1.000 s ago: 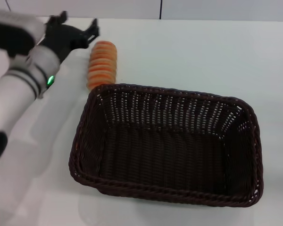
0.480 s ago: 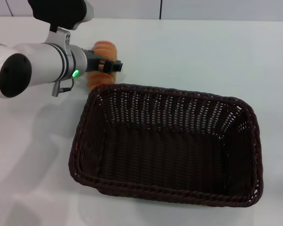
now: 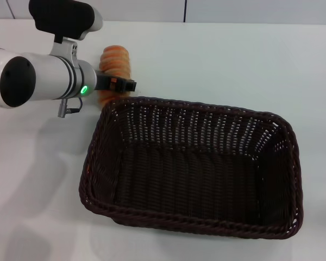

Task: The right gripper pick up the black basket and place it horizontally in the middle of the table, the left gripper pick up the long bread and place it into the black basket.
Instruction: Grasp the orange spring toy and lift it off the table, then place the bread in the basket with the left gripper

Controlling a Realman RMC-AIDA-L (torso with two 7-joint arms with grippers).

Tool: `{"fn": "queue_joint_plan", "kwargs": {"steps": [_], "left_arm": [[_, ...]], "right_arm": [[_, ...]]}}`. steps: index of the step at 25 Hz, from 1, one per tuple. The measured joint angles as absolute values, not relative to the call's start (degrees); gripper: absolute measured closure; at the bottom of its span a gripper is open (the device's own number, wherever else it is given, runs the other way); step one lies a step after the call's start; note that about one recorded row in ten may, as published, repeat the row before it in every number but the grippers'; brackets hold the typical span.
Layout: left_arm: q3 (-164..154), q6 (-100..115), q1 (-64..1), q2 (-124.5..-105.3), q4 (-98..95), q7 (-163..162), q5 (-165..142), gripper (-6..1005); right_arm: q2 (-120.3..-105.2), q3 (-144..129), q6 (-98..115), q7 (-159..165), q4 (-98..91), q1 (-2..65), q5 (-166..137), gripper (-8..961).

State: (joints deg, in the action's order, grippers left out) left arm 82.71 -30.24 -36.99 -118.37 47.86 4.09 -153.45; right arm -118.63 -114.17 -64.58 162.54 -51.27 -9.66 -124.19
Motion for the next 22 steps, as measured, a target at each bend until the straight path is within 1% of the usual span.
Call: {"fn": "queue_joint_plan", "kwargs": {"steps": [3,6,14,16,17,18,22], "left_arm": [[82.51,-31.49,-36.76,-118.27,49.08,4.67,-153.95,200],[81.85,-31.95,-35.14,-118.37,52.36,4.96,-155.24,203],[81.28,-34.59,-32.45,-118.29,58.88,6.98,-155.81,281],[81.28,-35.67,-30.26,-118.25,64.23,9.19,-155.64,300],[81.28,-35.67,-30.26,-118.25,64.23,9.19,-155.64,309],[81.28,-36.81,-27.26,-118.25,71.4,11.89,-155.49,318],[81.34,-41.23,-23.89,-118.12,82.41,15.84,-153.97,354]], "right_arm": [[-118.61,-114.11,-64.58,162.53,-51.29,-9.68,-124.26,129],[-118.62,-114.05,-64.58,162.51,-51.29,-9.83,-124.33,128],[-118.65,-114.05,-64.85,162.51,-51.27,-10.25,-124.36,128],[-118.69,-114.06,-65.07,162.51,-51.25,-10.29,-124.37,128],[-118.71,-114.08,-65.14,162.5,-51.25,-10.28,-124.37,129],[-118.73,-114.08,-65.22,162.51,-51.23,-10.29,-124.37,129],[-118.74,-114.08,-65.26,162.61,-51.1,-10.28,-124.37,129]]}}
